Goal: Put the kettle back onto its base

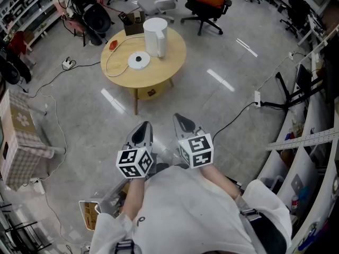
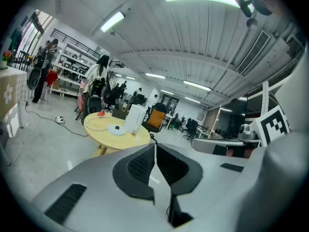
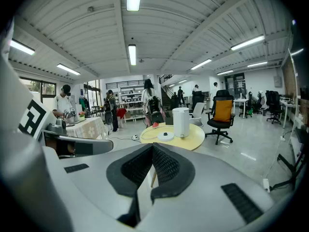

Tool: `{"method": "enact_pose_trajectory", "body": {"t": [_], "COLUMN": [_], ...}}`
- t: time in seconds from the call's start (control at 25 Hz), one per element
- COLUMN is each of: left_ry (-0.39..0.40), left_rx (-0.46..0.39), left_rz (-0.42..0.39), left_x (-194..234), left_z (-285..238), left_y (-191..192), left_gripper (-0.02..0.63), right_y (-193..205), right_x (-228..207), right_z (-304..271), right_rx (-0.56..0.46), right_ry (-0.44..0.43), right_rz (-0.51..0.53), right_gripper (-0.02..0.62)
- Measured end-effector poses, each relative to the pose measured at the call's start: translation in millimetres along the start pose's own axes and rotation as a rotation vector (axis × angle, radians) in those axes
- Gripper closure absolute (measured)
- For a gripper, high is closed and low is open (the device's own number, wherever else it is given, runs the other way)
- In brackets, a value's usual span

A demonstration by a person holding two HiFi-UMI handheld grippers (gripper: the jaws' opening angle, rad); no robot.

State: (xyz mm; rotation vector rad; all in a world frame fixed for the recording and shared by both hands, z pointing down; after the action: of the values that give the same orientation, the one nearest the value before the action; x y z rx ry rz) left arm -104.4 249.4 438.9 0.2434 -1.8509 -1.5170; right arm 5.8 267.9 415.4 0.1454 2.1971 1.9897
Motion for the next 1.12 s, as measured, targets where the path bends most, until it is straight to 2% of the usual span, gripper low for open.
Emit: {"method": "enact_pose_trajectory", "body": {"t": [0.32, 0.64, 0.88, 1.12], "left_ry": [0.021, 0.048, 0.118, 0.087], "left_rx": [0.015, 0.021, 0.04, 0.032], "left_rz": [-0.022, -0.036, -0.054, -0.011], "left_x": [-9, -21, -49, -51], "left_z": [-2, -10, -13, -18], "left_y": [4, 7, 23, 31], "left_gripper": [0.571, 0.571, 0.571, 0.571], "right_y": [8, 19, 24, 32], "right_x": [0, -6, -6, -8], "right_z": [4, 8, 9, 13], "right_rx": [0.016, 0.036, 0.057, 0.067], "right_ry": [0.002, -0.017, -0.076, -0.11], "right_rz": [-0.007, -0.068, -0.052, -0.061], "right_gripper": [0.571, 0.569, 0.569, 0.569]}}
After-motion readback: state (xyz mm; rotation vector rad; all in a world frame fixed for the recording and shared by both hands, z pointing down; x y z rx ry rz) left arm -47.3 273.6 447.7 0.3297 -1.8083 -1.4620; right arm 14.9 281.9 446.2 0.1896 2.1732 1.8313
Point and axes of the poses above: the fingertips, and each gripper's own axes: z backward along the fingers, x to its left, y out of its underside, the point moved 1 cm from there along z, backward along the fingers, and after that the axes turned 15 degrees about -x, right-handed, at the moved point
